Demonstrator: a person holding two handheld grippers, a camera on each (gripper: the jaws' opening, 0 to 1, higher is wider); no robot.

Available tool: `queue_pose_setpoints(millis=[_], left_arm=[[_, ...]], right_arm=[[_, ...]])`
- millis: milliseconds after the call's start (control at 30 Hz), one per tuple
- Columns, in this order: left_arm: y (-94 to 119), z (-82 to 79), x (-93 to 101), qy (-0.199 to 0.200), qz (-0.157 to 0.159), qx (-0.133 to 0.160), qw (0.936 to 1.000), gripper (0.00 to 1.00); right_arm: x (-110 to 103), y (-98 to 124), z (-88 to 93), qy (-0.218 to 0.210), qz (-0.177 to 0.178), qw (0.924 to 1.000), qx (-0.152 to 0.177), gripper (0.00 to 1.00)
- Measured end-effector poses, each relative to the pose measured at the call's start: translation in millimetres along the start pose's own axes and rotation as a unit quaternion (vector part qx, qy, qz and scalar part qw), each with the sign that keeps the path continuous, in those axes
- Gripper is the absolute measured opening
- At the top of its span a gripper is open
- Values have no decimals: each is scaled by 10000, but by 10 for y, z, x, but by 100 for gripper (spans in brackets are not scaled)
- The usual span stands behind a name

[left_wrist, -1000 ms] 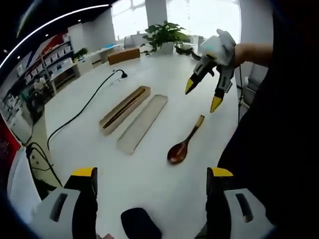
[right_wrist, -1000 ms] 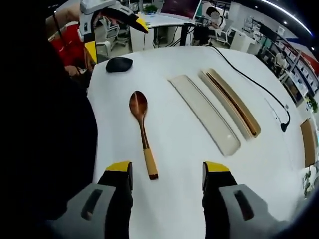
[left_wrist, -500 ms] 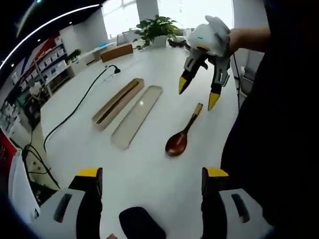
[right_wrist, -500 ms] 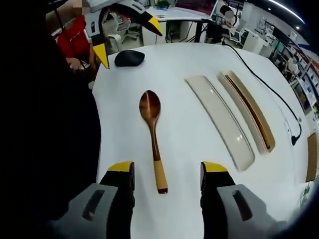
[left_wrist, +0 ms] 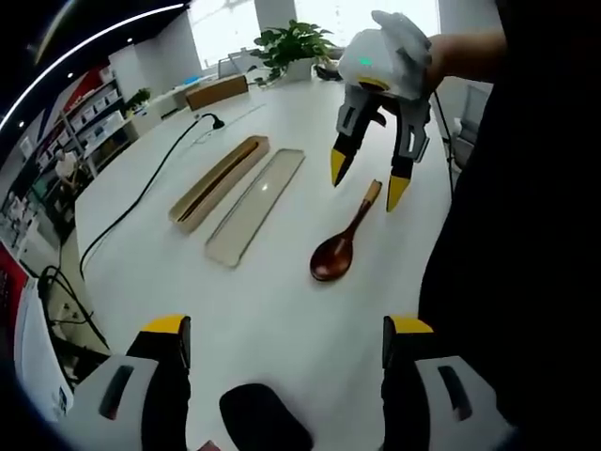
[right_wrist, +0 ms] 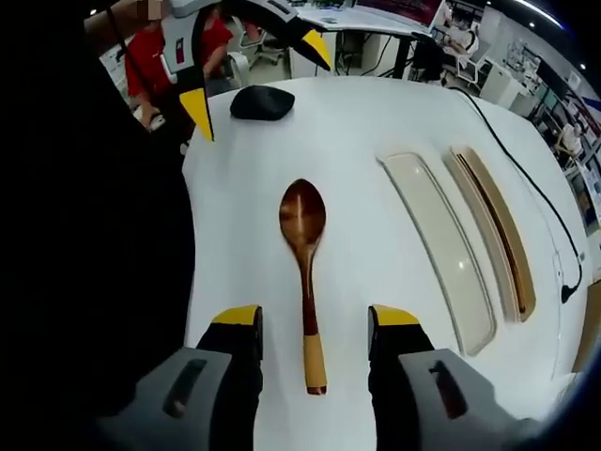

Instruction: Arrange the utensils inside the cutlery case until each visible utensil rests in its matching compartment.

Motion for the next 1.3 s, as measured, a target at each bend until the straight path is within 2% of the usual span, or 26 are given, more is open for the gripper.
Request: queue_pose_setpoints(millis=[167, 500, 700, 833, 933, 1067, 1200, 1300], left_arm=[[11, 14, -22, 57, -69, 48, 9999, 86], [43, 32, -45, 181, -126, 65, 9997, 86], [42, 9, -54, 247, -191, 96, 9995, 86], [16, -49, 5, 179, -140, 141, 9996, 86], [3, -76, 25, 163, -117, 152, 9997, 86], [5, -91, 29, 178, -98, 176, 9996, 86], [6, -64, 13, 148, -116, 123, 9997, 85], [2, -50, 3, 167, -128, 105, 9997, 85]], right_arm=[[38, -28, -35, -69, -98, 9999, -31, 38], [41, -135, -83, 125, -341, 9989, -305, 33], [46, -162, -56, 208, -405, 9980, -447, 31], [34, -199, -20, 292, -455, 9968, -587, 29], [37, -232, -18, 388, -415, 9960, -692, 31], [47, -228, -51, 398, -397, 9962, -661, 29], [79, -246, -76, 654, -256, 9941, -830, 23], [86, -249, -85, 644, -278, 9940, -836, 22]])
Point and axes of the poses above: the point that each gripper's makers call its tool centre point, and the gripper's own axes: y roughly backward along the fingers, x roughly to its right, z roughly out of its underside, the point moved 6 cm from there along y, roughly backward along the fingers, and after that the axes turned 14 degrees about -z, right-handed, at the moved point
